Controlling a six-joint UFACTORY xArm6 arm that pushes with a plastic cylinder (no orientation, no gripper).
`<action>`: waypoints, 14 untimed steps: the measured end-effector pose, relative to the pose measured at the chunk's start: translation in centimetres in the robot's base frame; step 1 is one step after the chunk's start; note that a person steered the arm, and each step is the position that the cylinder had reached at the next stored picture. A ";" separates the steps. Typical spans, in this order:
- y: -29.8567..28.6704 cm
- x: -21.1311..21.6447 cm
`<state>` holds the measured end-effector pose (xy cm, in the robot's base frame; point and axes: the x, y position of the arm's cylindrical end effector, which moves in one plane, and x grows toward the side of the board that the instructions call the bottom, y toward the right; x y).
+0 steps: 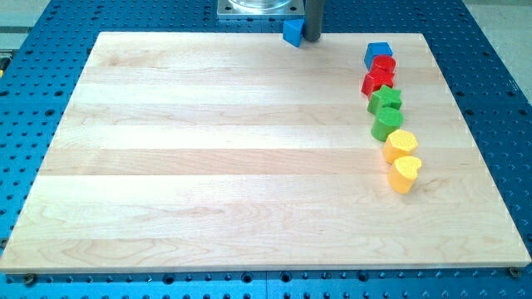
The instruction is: Separate triangle from the vertical line of blocks
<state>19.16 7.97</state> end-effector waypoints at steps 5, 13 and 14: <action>-23.3 6.7; -9.9 0.1; -10.7 0.0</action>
<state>19.21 -2.78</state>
